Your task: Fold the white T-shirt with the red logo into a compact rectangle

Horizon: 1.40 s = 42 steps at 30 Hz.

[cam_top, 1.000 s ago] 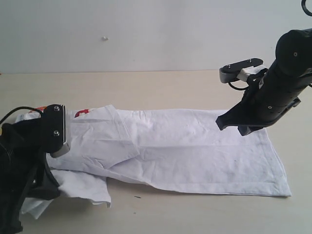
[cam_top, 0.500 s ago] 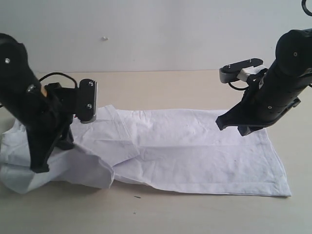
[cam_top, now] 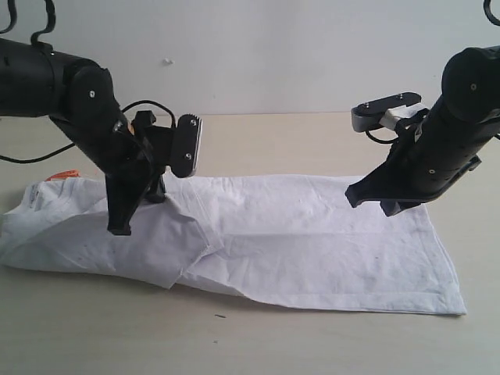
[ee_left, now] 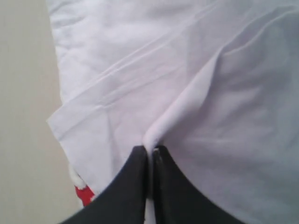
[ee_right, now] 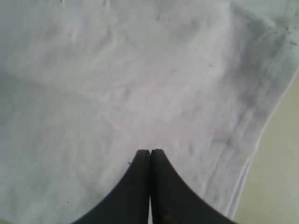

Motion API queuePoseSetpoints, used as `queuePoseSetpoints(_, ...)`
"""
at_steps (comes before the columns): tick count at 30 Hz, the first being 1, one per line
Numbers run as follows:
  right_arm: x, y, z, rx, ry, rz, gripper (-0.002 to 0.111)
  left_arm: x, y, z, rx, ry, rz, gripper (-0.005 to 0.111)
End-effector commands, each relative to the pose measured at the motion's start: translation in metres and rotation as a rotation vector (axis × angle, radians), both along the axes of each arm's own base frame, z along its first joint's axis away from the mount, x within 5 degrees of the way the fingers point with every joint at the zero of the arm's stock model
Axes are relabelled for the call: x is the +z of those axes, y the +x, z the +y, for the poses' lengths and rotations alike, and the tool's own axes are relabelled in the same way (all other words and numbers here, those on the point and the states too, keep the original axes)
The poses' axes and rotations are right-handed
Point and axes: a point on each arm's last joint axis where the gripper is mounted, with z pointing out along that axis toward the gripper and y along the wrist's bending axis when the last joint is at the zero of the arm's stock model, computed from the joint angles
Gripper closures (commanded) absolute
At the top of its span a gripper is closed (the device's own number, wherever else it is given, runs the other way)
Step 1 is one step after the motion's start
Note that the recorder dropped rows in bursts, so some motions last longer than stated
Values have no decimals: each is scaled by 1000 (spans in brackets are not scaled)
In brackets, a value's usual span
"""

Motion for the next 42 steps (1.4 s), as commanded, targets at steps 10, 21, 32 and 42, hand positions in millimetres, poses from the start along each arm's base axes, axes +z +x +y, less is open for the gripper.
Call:
queuePoseSetpoints(10, 3, 0, -1, 5, 2, -25, 108, 5, 27, -22, 99, -226, -171, 63)
queuePoseSetpoints(21, 3, 0, -1, 5, 2, -23, 108, 17, 28, -2, 290, -286, -104, 44)
queuePoseSetpoints(32, 2, -2, -2, 5, -2, 3, 108, 7, 40, 58, 769, -317, 67, 79)
queuePoseSetpoints(42, 2, -2, -1, 4, 0, 3, 108, 10, 56, 151, 1330, -705, 329, 106)
